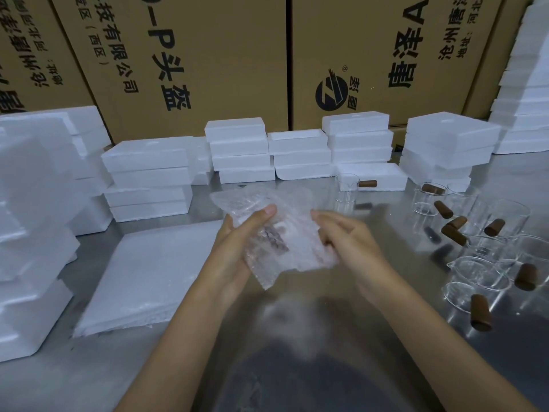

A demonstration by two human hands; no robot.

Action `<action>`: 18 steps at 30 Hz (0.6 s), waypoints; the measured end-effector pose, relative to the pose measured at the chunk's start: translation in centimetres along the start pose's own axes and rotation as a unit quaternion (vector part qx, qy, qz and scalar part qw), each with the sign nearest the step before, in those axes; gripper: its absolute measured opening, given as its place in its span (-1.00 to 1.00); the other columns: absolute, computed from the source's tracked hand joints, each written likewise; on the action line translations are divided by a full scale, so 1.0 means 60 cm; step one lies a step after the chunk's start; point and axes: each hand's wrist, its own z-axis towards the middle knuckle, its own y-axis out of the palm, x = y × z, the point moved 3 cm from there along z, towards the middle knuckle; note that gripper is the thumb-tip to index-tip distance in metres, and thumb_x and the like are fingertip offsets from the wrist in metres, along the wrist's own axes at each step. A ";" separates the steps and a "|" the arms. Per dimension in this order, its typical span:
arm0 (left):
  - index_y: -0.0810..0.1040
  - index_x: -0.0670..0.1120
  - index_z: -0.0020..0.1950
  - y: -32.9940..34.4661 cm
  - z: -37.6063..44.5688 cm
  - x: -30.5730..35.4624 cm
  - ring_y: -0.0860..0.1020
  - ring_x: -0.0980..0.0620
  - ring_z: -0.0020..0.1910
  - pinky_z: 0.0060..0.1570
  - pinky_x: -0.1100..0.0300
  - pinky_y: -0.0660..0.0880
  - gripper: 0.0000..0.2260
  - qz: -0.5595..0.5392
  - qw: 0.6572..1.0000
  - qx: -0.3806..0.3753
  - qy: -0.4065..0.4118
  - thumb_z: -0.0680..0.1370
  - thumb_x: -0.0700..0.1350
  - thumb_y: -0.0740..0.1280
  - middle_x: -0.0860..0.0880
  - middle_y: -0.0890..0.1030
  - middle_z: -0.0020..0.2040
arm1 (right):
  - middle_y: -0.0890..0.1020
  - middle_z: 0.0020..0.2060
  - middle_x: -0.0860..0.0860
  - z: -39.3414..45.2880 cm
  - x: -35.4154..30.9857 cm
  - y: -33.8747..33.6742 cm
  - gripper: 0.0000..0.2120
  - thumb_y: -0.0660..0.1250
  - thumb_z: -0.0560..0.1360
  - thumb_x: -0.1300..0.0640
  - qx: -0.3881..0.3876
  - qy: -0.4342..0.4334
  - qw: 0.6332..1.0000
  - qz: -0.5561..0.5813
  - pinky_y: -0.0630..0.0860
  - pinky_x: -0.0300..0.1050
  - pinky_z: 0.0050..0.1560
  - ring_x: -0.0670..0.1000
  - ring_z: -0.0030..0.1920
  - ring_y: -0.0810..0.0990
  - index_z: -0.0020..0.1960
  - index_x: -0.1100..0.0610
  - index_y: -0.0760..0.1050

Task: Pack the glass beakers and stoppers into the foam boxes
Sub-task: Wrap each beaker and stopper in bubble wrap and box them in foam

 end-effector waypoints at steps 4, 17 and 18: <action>0.60 -0.08 0.27 -0.010 0.002 0.009 0.67 -0.08 -0.03 -0.03 0.01 0.63 -0.62 -0.111 0.993 0.017 -0.035 0.47 -0.04 0.48 -0.12 0.67 0.12 | 0.64 -0.16 0.09 0.018 0.001 -0.041 -0.72 0.14 0.53 0.32 0.077 0.022 0.994 0.069 0.39 -0.16 -0.33 0.03 -0.23 0.52 0.10 0.16 0.57; 0.48 -0.18 0.41 0.040 -0.008 -0.031 0.49 -0.23 0.36 0.43 -0.16 0.31 -0.54 -0.031 0.991 -0.128 -0.016 0.54 -0.10 0.43 -0.24 0.53 0.36 | 0.66 0.16 0.20 -0.009 0.005 0.005 -0.64 0.41 0.53 0.14 -0.014 0.037 0.986 0.161 0.52 0.21 0.27 0.22 0.18 0.64 0.30 0.20 0.53; 0.50 -0.17 0.39 0.042 -0.009 -0.033 0.50 -0.20 0.35 0.40 -0.11 0.36 -0.56 -0.008 0.990 -0.142 -0.022 0.54 -0.10 0.43 -0.22 0.54 0.35 | 0.66 0.16 0.22 -0.006 0.005 -0.003 -0.64 0.40 0.53 0.17 0.000 0.042 0.985 0.166 0.53 0.21 0.25 0.23 0.16 0.65 0.30 0.23 0.53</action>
